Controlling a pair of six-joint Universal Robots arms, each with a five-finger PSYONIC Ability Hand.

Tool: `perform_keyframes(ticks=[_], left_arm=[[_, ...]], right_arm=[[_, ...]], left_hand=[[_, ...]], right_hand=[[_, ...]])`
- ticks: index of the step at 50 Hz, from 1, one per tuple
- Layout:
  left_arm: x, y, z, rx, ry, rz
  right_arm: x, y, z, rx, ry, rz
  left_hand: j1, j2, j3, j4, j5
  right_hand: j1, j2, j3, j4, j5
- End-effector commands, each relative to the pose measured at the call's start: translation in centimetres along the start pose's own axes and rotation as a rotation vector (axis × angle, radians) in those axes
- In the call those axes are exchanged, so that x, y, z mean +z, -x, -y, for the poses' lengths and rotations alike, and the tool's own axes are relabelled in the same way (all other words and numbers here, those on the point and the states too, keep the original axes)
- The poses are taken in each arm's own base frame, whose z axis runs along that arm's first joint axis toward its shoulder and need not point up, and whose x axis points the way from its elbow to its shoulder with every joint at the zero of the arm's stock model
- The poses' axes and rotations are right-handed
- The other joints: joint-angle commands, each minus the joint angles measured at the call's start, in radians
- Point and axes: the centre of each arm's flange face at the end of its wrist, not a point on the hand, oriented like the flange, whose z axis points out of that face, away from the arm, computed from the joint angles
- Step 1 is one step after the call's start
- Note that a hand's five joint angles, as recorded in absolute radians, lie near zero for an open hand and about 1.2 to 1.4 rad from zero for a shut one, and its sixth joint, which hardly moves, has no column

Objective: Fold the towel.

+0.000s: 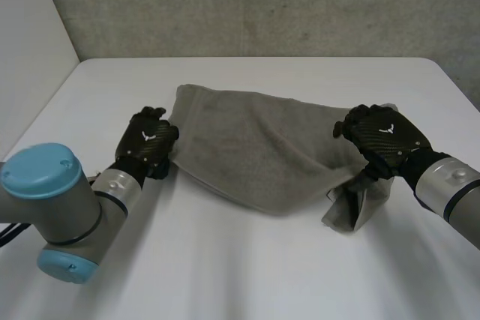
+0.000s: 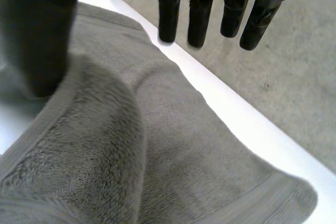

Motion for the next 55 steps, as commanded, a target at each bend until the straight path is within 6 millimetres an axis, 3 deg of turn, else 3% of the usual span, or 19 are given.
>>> perform_keyframes(ticks=[1,9,17,24,31,42,55], left_arm=[[-0.1,2.0,3.0,-0.118,-0.085,0.051],[-0.3,4.2,5.6,-0.173,-0.127,0.092],[-0.5,4.0,7.3,-0.229,-0.118,0.065],[-0.7,3.7,7.8,-0.284,-0.121,0.049],[-0.9,4.5,8.6,-0.286,-0.145,0.067],[-1.8,5.1,10.2,-0.381,-0.17,0.069],[-2.3,4.5,10.6,-0.405,-0.168,0.048]], right_arm=[[-0.1,0.1,-2.0,0.162,0.076,-0.068],[-1.0,0.6,-4.3,0.182,0.123,-0.141],[-2.0,1.5,-5.9,0.267,0.128,-0.178],[-2.0,1.4,-6.9,0.361,0.097,-0.249],[-1.8,-0.1,-7.5,0.412,0.082,-0.304],[-1.3,0.4,-9.0,0.564,0.116,-0.285],[-1.4,0.5,-9.3,0.579,0.128,-0.287]], left_hand=[[0.074,0.051,-0.049,-0.056,0.06],[0.074,0.051,-0.049,-0.056,0.06],[0.074,0.051,-0.049,-0.056,0.06],[0.074,0.051,-0.049,-0.056,0.06],[0.074,0.051,-0.049,-0.056,0.06],[0.074,0.051,-0.049,-0.056,0.06],[0.074,0.051,-0.049,-0.056,0.06]], right_hand=[[-0.384,-0.428,0.005,-0.053,-0.199],[-0.375,-0.419,0.005,-0.053,-0.199],[-0.363,-0.408,0.005,-0.053,-0.199],[-0.305,-0.349,0.005,-0.053,-0.199],[-0.196,-0.24,0.005,-0.053,-0.127],[-0.12,-0.164,0.005,-0.053,-0.051],[-0.076,-0.12,0.005,-0.053,-0.007]])
